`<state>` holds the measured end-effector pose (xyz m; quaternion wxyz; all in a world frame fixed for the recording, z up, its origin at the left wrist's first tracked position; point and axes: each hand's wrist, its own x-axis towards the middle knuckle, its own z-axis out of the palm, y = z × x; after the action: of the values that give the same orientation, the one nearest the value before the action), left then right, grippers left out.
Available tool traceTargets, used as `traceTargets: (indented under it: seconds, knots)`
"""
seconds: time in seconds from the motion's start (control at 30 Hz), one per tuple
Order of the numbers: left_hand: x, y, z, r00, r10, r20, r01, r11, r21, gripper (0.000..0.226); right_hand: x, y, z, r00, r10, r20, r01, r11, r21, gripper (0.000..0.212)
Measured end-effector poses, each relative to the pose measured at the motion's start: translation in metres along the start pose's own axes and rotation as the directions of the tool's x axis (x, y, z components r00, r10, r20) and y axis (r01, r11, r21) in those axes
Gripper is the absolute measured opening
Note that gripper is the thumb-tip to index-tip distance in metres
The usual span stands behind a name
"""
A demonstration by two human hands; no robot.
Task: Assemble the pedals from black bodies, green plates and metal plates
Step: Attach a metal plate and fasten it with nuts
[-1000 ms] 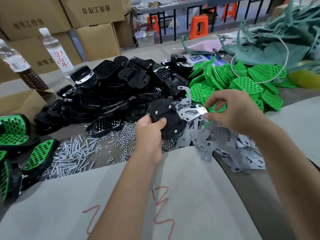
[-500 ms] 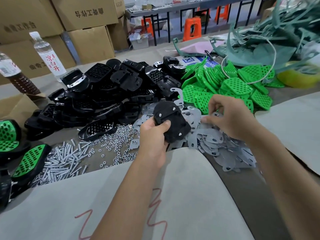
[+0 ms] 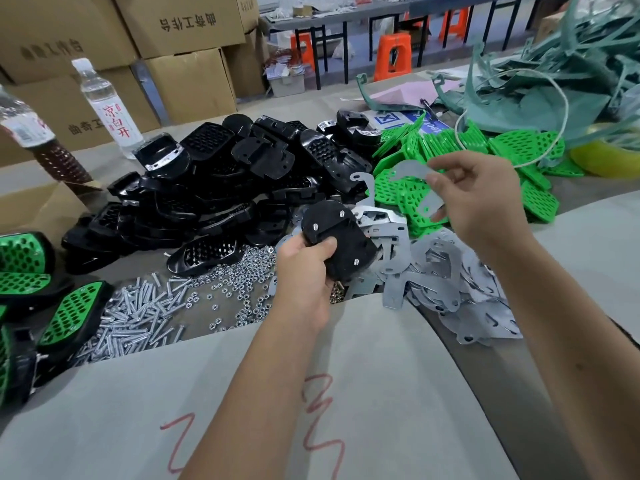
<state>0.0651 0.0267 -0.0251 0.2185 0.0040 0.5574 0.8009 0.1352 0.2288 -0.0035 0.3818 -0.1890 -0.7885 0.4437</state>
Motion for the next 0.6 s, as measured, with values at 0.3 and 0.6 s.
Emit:
traceTargets:
  seconds: [0.3, 0.6]
  knots:
    - [0.005, 0.024, -0.053, 0.994, 0.048, -0.097, -0.041, 0.996, 0.075, 0.031, -0.019, -0.037, 0.079, 0.935, 0.284, 0.213, -0.355, 0.781, 0.514, 0.013]
    - [0.017, 0.041, -0.100, 0.979, 0.108, -0.173, -0.092, 0.991, 0.101, 0.031, -0.057, -0.041, 0.130, 0.807, -0.026, 0.590, -0.475, 0.565, 0.675, 0.040]
